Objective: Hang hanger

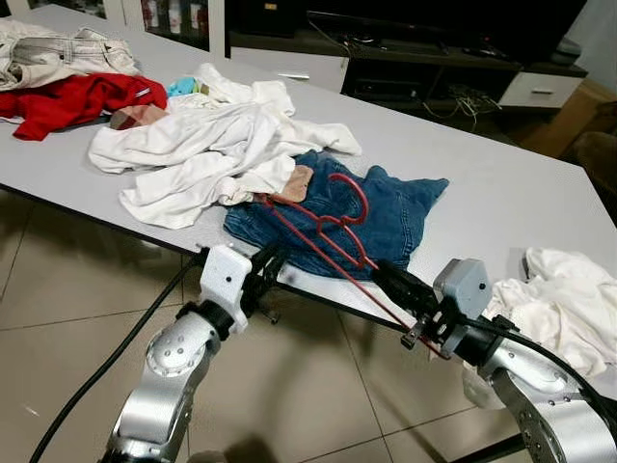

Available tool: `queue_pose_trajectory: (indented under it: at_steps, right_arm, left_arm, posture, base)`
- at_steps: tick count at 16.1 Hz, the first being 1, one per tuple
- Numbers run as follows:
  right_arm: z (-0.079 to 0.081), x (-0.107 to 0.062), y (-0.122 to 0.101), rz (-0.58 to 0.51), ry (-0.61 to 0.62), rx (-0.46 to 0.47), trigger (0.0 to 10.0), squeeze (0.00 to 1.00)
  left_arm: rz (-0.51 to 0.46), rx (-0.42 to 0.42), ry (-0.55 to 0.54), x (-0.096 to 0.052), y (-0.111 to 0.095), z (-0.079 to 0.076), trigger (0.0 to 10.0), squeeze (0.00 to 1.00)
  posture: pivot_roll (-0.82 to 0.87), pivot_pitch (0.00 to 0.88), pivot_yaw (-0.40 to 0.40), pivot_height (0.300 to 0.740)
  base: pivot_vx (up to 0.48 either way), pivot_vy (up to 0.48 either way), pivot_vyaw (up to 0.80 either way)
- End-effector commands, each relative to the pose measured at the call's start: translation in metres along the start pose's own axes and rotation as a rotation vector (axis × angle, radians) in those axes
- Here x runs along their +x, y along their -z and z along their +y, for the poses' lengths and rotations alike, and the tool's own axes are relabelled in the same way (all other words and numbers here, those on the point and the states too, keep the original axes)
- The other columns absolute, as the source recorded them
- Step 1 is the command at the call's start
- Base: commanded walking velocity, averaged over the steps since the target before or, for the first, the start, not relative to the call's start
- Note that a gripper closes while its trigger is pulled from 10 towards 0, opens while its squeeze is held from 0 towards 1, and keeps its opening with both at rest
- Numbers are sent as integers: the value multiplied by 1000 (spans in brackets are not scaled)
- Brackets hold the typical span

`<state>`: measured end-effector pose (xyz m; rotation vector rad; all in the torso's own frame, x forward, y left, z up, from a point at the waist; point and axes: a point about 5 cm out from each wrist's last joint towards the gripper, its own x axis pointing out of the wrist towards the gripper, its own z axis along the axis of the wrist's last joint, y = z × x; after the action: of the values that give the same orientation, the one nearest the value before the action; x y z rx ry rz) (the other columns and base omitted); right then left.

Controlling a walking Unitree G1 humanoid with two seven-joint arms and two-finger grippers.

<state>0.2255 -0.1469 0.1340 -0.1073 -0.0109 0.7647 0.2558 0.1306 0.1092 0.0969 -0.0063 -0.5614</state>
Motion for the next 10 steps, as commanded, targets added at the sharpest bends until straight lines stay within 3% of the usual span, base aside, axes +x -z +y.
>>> queue_pose_trajectory:
  at_steps: [1,8,10]
  right_arm:
    - [-2,-2,-1,-5,5,1,10000,0]
    - [-11,-6,1,-21,146,-3,10000,0]
    - [-8,-6,0,-32,130,10,10000,0]
  left_arm:
    - [-10,14,19,1,-5,-5,10000,0]
    - [-15,22,33,5,-8,-4,10000,0]
    - [-14,19,35,5,-9,-4,10000,0]
  posture:
    - [161,0,-157,740]
    - [139,0,-137,740]
    - [132,0,-132,740]
  base:
    - [0,0,0]
    - [0,0,0]
    - [0,0,0]
